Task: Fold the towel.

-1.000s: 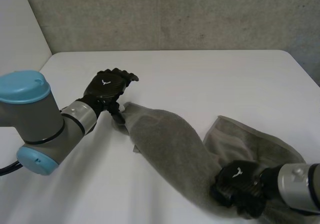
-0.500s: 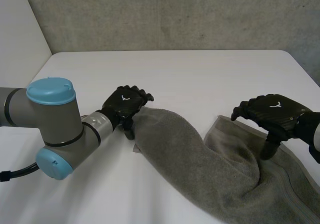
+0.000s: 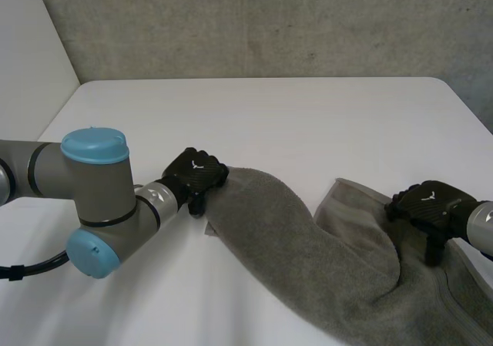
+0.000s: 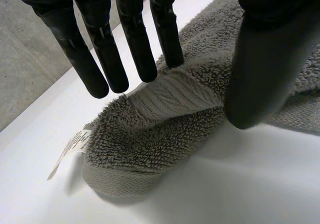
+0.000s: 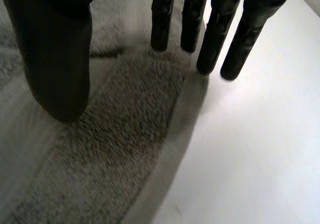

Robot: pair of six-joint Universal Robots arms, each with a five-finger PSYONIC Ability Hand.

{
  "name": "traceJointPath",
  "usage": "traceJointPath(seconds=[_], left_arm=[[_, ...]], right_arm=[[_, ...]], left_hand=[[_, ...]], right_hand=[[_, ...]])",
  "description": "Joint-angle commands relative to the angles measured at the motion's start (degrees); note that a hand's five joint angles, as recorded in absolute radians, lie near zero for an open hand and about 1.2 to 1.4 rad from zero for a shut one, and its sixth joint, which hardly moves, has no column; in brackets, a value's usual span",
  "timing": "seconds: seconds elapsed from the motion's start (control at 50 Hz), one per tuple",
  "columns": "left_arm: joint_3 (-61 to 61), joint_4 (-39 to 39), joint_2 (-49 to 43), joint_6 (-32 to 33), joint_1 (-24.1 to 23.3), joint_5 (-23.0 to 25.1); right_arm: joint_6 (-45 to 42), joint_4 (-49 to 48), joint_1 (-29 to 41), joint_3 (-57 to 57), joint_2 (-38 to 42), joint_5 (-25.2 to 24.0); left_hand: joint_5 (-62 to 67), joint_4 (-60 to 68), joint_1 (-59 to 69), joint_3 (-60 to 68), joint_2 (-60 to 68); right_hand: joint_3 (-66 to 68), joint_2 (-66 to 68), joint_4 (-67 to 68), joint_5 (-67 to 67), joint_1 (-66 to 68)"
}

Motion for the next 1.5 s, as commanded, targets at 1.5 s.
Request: traceJointPath(seconds=[1.5], left_arm=[[-33.8, -6.1, 47.8, -0.3, -1.1, -4.7]], right_arm=[[-0.9, 19.6, 12.5, -16.4, 6.0, 5.6]], left_hand=[[-49.9, -40.6, -40.3, -40.4, -40.3]], right_hand=[[52.5, 53.4, 52.0, 51.7, 52.9]])
